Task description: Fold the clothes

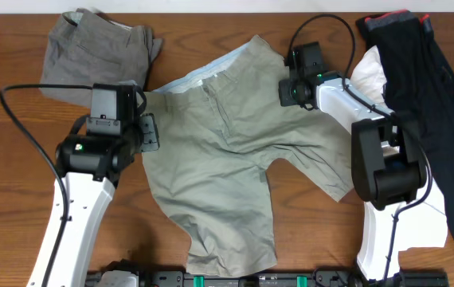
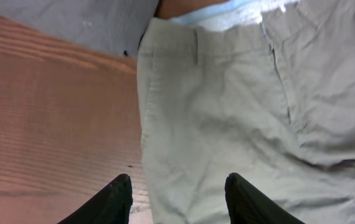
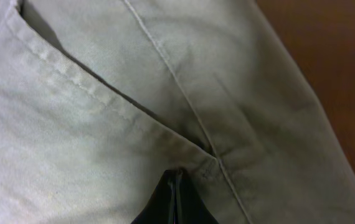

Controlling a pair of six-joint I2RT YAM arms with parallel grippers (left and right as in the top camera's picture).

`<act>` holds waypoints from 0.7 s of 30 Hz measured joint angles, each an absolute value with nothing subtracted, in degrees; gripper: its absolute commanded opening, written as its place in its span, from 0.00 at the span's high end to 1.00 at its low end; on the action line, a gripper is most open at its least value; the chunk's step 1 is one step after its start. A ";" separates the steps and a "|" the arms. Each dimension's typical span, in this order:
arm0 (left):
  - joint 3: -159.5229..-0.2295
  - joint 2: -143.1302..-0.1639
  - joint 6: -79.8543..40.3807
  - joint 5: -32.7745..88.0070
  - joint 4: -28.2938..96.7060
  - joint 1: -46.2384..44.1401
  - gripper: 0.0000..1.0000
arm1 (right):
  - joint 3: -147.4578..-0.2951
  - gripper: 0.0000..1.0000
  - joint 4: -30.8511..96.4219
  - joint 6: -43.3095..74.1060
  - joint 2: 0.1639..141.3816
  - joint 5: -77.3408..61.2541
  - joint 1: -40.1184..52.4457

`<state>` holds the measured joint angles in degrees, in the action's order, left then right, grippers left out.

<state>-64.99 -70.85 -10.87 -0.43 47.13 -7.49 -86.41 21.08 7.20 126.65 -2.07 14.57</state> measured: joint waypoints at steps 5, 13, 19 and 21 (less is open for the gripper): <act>-64.99 -72.53 -10.61 -0.43 47.35 -7.51 0.49 | -87.88 0.97 11.88 7.27 130.19 -2.09 14.57; -64.99 -75.83 -10.48 -0.43 46.19 -7.49 0.49 | -92.05 0.90 -13.45 7.51 140.49 -2.07 14.48; -64.99 -78.11 -10.46 -0.43 43.90 -7.49 0.49 | -104.53 0.66 -7.18 6.70 146.30 -2.15 14.50; -64.99 -78.59 -10.22 -0.45 42.41 -7.51 0.49 | -108.95 0.45 -0.08 5.89 146.78 -2.57 14.52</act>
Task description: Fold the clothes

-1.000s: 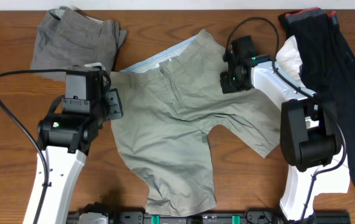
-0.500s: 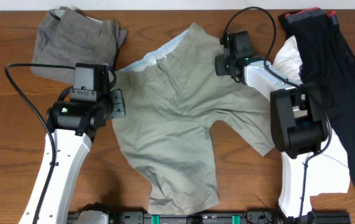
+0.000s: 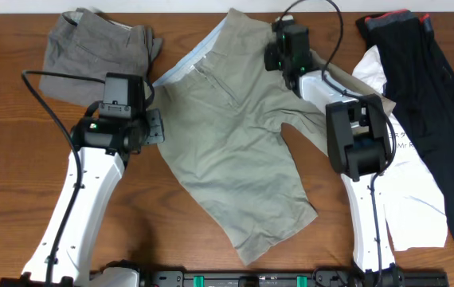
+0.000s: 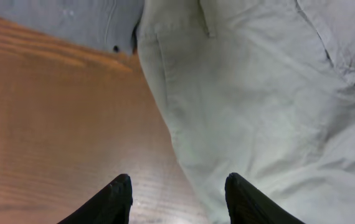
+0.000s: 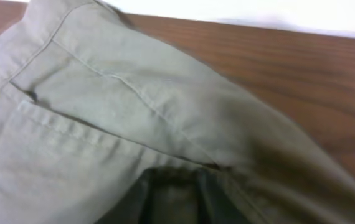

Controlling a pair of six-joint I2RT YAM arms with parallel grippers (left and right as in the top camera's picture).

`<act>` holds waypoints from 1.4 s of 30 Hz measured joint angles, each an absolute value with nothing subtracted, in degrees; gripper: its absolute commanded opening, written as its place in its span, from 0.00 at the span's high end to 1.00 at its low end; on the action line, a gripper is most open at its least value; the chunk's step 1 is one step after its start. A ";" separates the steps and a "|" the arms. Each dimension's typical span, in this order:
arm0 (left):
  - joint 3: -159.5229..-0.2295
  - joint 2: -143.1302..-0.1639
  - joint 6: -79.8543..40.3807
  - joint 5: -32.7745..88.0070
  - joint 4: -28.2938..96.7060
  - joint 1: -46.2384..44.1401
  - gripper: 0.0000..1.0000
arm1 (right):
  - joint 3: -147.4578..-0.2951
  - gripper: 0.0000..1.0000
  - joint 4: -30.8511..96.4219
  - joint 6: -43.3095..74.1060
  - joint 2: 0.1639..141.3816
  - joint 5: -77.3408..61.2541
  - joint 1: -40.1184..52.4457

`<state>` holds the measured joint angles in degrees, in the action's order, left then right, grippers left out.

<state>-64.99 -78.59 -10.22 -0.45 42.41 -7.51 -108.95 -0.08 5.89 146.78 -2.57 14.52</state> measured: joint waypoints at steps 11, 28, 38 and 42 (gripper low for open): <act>-65.06 -84.75 -0.58 -0.43 29.23 -7.49 0.49 | -125.89 0.04 50.37 4.29 142.78 -4.71 14.46; -65.08 -102.54 4.91 1.58 20.01 2.26 0.49 | -128.55 0.10 71.33 2.94 124.29 -9.54 17.17; -65.08 -105.38 -6.13 7.44 20.64 2.15 0.57 | -128.49 0.11 72.62 2.74 124.55 -9.63 17.50; -65.08 -106.69 -14.13 7.81 20.38 2.15 0.57 | -128.49 0.11 72.64 2.74 124.55 -9.63 17.50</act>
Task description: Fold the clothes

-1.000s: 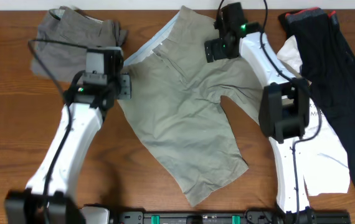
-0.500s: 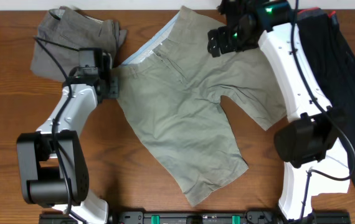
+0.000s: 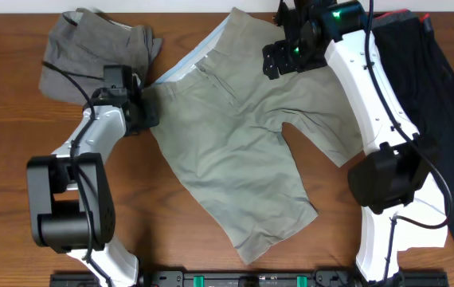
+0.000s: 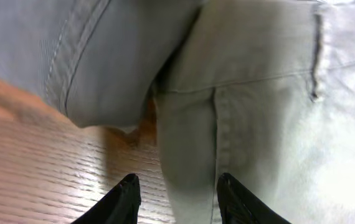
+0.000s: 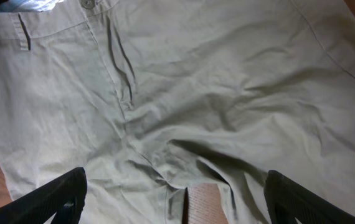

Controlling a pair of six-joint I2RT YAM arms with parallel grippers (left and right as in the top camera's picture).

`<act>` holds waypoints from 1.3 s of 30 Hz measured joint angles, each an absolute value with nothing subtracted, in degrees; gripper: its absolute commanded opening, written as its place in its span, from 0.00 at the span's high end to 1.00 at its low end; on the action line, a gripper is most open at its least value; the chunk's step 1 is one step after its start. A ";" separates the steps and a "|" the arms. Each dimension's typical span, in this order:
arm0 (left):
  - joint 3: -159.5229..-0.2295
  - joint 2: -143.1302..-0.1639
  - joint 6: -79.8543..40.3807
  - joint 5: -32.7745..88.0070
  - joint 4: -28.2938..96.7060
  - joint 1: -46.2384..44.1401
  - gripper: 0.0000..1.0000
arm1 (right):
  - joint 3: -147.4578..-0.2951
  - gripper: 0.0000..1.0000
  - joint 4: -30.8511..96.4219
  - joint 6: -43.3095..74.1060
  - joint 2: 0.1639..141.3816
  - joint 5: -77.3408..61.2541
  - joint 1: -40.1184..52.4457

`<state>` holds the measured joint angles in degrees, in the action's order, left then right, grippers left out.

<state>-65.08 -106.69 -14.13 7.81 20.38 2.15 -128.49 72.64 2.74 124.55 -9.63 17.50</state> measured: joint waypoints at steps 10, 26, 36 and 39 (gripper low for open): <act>-65.08 -110.85 -21.67 8.73 13.06 2.15 0.64 | -128.49 0.18 73.71 2.72 124.55 -9.69 17.50; -65.08 -104.55 -22.76 10.39 20.51 0.10 0.94 | -128.46 0.42 81.71 3.75 124.55 -10.52 18.15; -65.08 -86.48 -22.76 4.38 35.31 -0.49 0.94 | -128.46 0.40 86.30 3.95 124.55 -10.68 21.45; -65.08 -83.07 -22.76 -0.27 39.83 -0.12 0.94 | -128.18 0.38 86.35 4.19 124.55 -10.72 21.58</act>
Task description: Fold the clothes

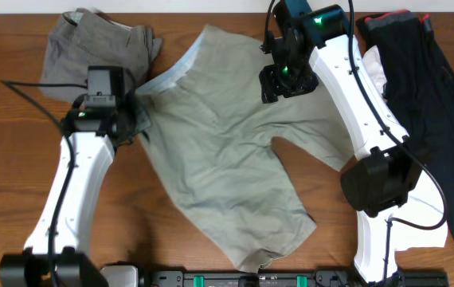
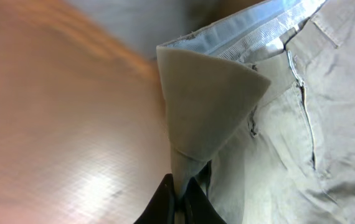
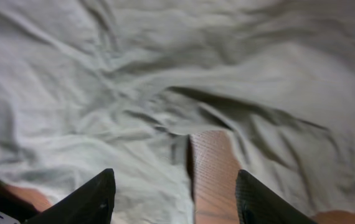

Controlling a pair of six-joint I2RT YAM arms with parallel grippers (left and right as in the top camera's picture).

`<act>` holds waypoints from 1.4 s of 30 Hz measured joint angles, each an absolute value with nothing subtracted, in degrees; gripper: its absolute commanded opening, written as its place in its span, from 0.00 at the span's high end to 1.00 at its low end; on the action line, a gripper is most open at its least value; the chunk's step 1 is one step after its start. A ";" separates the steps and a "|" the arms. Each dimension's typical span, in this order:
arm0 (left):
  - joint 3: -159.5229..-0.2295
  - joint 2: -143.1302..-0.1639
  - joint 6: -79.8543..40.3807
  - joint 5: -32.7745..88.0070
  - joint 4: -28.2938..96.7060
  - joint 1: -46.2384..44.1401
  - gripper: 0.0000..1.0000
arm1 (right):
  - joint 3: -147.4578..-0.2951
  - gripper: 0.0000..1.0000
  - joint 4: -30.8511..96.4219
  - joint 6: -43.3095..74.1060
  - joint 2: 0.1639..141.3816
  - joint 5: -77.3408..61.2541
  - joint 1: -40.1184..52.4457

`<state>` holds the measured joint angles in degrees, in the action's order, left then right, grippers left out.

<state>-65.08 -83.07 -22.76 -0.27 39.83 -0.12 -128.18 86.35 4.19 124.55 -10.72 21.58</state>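
Khaki shorts (image 1: 227, 159) lie spread across the middle of the table, waistband at the far left, legs toward the front and right. At the left waistband corner, my left gripper (image 1: 136, 119) is shut on the cloth; the left wrist view shows the folded corner (image 2: 208, 106) rising from the closed fingers (image 2: 180, 198). My right gripper (image 1: 277, 84) hangs open above the crotch of the shorts (image 3: 103, 93), its fingers (image 3: 99, 193) wide apart, nothing between them, and bare wood showing between the legs.
Folded grey shorts (image 1: 91, 44) lie at the far left, just behind my left gripper. A black garment (image 1: 442, 104) and a white shirt (image 1: 418, 207) cover the right side. Bare table (image 1: 20, 199) shows at the front left.
My left gripper was open at the waistband corner and is now shut on it. The waistband has shifted left. The open right gripper is lower, over the crotch.
At first my right gripper was shut on the shorts' right side, the left open above the left edge. Then the shorts lay farther back, still in the right gripper. Later the right hung open above them. Now the left holds the waistband corner.
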 measured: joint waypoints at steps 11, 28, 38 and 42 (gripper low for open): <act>-65.08 -80.49 -23.97 -6.52 44.60 5.23 0.94 | -110.61 0.54 79.83 5.89 124.57 -10.70 21.58; -65.08 -80.49 -36.25 -3.62 46.72 5.26 0.94 | -88.25 0.78 52.01 9.21 123.72 -11.05 19.68; -65.08 -80.49 -45.45 3.05 46.98 5.26 0.94 | -87.29 0.79 36.51 10.24 124.44 -12.49 13.89; -65.08 -80.49 -51.42 4.19 46.94 5.15 0.94 | -87.37 0.76 25.89 10.33 126.23 -12.40 12.40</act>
